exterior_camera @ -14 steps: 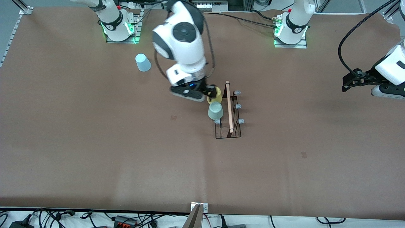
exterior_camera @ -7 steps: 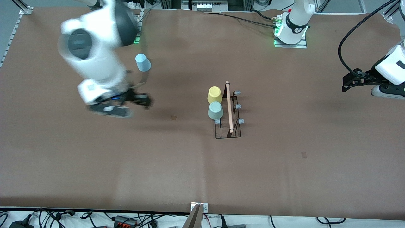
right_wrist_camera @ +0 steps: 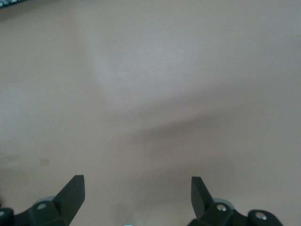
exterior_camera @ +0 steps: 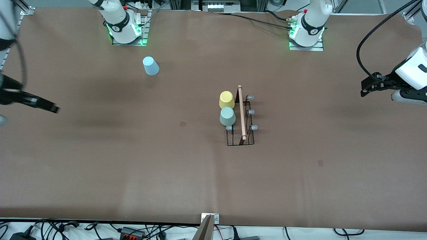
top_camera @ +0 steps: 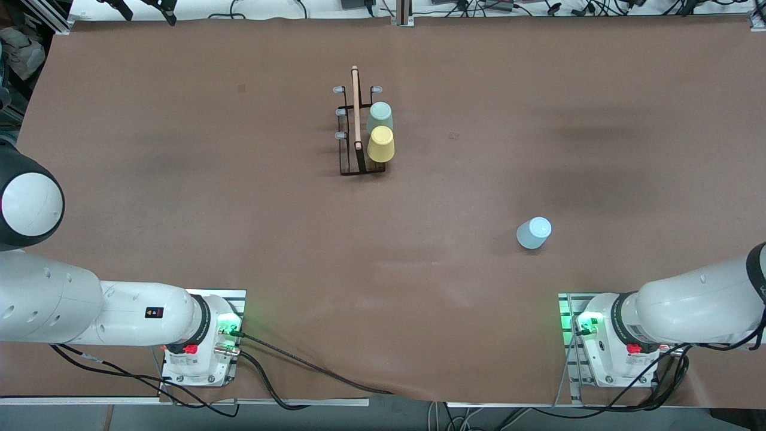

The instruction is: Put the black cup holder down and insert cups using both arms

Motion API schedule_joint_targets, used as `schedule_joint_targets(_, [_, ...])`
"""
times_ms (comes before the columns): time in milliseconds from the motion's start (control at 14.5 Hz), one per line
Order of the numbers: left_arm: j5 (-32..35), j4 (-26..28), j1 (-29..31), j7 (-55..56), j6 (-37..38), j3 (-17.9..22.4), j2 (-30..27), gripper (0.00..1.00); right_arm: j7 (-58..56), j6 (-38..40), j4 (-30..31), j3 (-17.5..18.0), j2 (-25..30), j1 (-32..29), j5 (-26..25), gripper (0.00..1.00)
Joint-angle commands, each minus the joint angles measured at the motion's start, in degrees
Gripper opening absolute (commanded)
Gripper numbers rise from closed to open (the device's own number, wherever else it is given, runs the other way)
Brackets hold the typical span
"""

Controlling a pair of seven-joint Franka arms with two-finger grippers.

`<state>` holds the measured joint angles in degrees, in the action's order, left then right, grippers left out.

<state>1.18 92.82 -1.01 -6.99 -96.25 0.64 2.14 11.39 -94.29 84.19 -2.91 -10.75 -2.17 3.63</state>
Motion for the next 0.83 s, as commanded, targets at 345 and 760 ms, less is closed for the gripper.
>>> schedule_joint_targets(345, [0.0,1.1,0.3,-1.2,-0.2,0.0,-1.1,1.0,-0.7,5.9,2.3,0.9,4.4,-0.2,-2.3,1.0])
schedule_joint_targets(760, [0.0,1.1,0.4,-1.2,-0.2,0.1,-1.1,1.0,-9.0,5.4,1.8,1.1,6.0,0.4,-3.9,1.0])
